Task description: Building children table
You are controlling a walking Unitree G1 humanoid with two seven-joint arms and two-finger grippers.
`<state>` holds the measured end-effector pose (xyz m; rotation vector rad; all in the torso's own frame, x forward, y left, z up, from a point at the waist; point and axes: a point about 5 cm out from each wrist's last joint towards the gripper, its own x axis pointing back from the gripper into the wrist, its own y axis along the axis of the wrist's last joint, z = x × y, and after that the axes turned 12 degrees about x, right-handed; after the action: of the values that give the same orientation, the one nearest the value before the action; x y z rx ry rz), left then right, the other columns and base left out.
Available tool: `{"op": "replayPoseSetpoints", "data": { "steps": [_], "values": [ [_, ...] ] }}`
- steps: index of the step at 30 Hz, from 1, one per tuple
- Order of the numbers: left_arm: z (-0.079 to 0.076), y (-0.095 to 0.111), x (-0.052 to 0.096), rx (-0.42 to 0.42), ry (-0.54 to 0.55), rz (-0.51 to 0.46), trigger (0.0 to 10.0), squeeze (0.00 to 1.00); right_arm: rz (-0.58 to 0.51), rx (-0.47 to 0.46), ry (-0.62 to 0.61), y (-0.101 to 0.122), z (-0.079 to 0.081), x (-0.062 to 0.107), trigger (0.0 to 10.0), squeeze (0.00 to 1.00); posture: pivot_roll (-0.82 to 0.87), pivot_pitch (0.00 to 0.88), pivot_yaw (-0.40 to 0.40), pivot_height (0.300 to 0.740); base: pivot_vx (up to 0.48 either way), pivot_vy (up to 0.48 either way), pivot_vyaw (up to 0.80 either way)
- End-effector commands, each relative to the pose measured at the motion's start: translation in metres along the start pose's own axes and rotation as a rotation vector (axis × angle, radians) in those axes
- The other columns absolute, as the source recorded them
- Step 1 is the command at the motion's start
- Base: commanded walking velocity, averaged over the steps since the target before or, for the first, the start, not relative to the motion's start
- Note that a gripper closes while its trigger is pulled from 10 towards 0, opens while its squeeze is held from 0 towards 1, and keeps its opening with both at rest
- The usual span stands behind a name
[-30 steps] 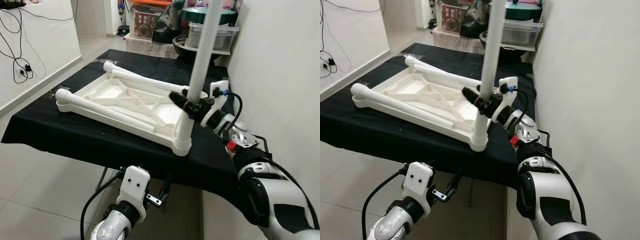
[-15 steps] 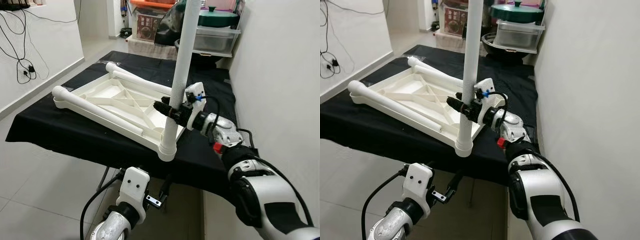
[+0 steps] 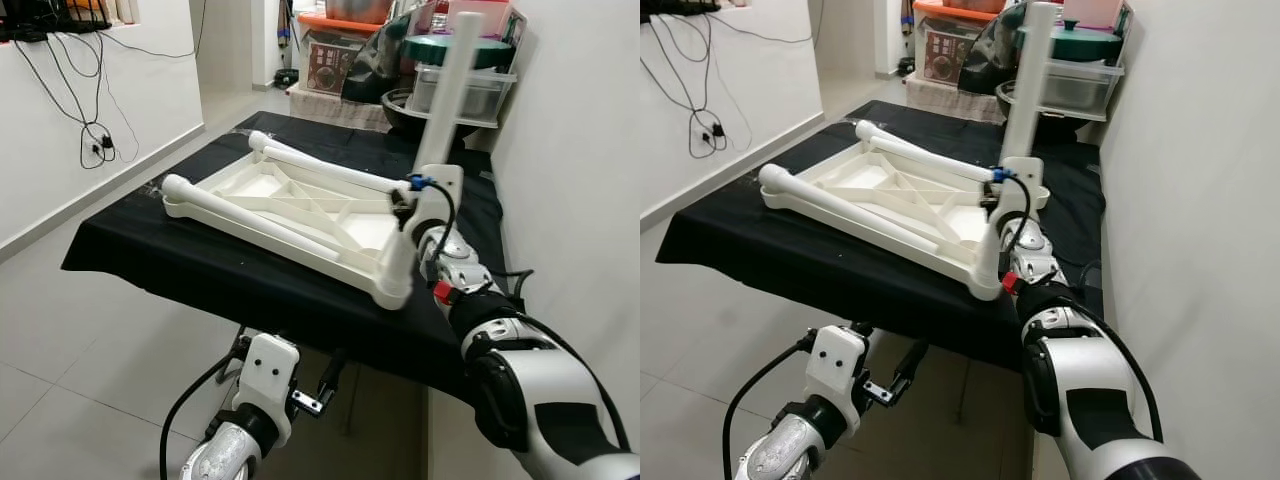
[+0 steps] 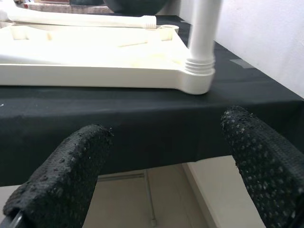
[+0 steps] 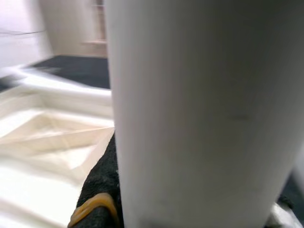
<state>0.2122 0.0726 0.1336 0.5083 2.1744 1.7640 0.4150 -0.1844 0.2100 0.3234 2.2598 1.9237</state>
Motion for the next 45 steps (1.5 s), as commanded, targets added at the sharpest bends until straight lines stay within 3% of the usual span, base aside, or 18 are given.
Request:
{"op": "replayPoseSetpoints", "data": {
  "steps": [1, 3, 5, 8, 9, 11, 12, 15, 16, 25, 32, 33, 36, 38, 45],
  "values": [
    [0.001, -0.002, -0.001, -0.008, 0.004, 0.011, 10.0, 0.0, 0.138, -0.009, -0.208, -0.025, -0.023, 0.002, 0.0, 0.0, 0.09, 0.031, -0.1, 0.74, 0.0, 0.0, 0.0],
    [0.001, -0.002, -0.001, -0.008, 0.004, 0.011, 10.0, 0.0, 0.138, -0.009, -0.208, -0.025, -0.023, 0.002, 0.0, 0.0, 0.09, 0.031, -0.1, 0.74, 0.0, 0.0, 0.0],
    [0.001, -0.002, -0.002, -0.011, 0.005, 0.009, 10.0, 0.0, 0.134, -0.068, -0.409, -0.019, -0.037, 0.003, 0.0, 0.0, 0.09, 0.03, -0.102, 0.74, 0.0, 0.0, 0.0],
    [0.002, -0.002, -0.002, -0.013, 0.006, 0.009, 10.0, 0.0, 0.13, -0.087, -0.454, -0.017, -0.041, 0.003, 0.0, 0.0, 0.09, 0.03, -0.104, 0.74, 0.0, 0.0, 0.0],
    [0.002, -0.002, -0.002, -0.014, 0.008, 0.008, 10.0, 0.0, 0.135, -0.104, -0.488, -0.015, -0.042, 0.004, 4.1, 0.0, 0.09, 0.029, -0.104, 0.74, 0.0, 0.0, 0.0],
    [0.002, -0.002, -0.002, -0.014, 0.008, 0.008, 10.0, 0.0, 0.135, -0.104, -0.488, -0.015, -0.042, 0.004, 4.1, 0.0, 0.09, 0.029, -0.104, 0.74, 0.0, 0.0, 0.0],
    [0.002, -0.002, -0.002, -0.013, 0.009, 0.007, 10.0, 0.0, 0.139, -0.109, -0.485, -0.015, -0.041, 0.004, 10.0, 0.0, 0.09, 0.029, -0.104, 0.74, 0.0, 0.0, 0.0],
    [0.002, -0.002, -0.002, -0.013, 0.008, 0.007, 10.0, 0.0, 0.098, -0.079, -0.472, -0.013, -0.036, 0.005, 10.0, 0.0, 0.09, 0.029, -0.104, 0.74, 0.0, 0.0, 0.0],
    [0.002, -0.002, -0.002, -0.012, 0.008, 0.007, 10.0, 0.0, 0.079, -0.066, -0.457, -0.014, -0.034, 0.006, 10.0, 1.0, 0.08, 0.028, -0.101, 0.74, 0.0, 0.0, 0.0],
    [0.003, -0.002, -0.004, -0.013, 0.009, 0.008, 10.0, 0.0, 0.011, -0.029, -0.428, -0.024, -0.02, 0.016, 10.0, 1.0, 0.08, 0.019, -0.095, 0.74, 0.0, 0.0, 0.0],
    [0.005, -0.004, -0.005, -0.013, 0.009, 0.01, 10.0, 0.0, -0.042, -0.015, -0.352, -0.032, -0.011, 0.034, 10.0, 1.0, 0.07, 0.01, -0.09, 0.74, 0.0, 0.0, 0.0],
    [0.006, -0.004, -0.005, -0.014, 0.008, 0.01, 10.0, 0.0, -0.057, 0.007, -0.302, -0.037, -0.008, 0.048, 10.0, 0.0, 0.06, 0.004, -0.089, 0.74, 0.0, 0.0, 0.0],
    [0.006, -0.004, -0.006, -0.011, 0.006, 0.009, 10.0, 0.0, -0.062, 0.01, -0.252, -0.043, -0.005, 0.06, 10.0, 0.0, 0.05, 0.0, -0.086, 0.74, 0.0, 0.0, 0.0],
    [0.008, -0.005, -0.006, -0.01, 0.006, 0.011, 10.0, 0.0, -0.075, 0.032, -0.157, -0.054, -0.001, 0.083, 10.0, 0.0, 0.05, 0.0, -0.084, 0.74, 0.0, 0.0, 0.0],
    [0.011, -0.009, -0.009, -0.025, 0.013, 0.029, 10.0, 0.0, -0.139, 0.068, 0.026, -0.074, 0.004, 0.113, 10.0, 0.0, 0.05, 0.0, -0.076, 0.74, 0.0, 0.0, 0.0]
  ]
}}
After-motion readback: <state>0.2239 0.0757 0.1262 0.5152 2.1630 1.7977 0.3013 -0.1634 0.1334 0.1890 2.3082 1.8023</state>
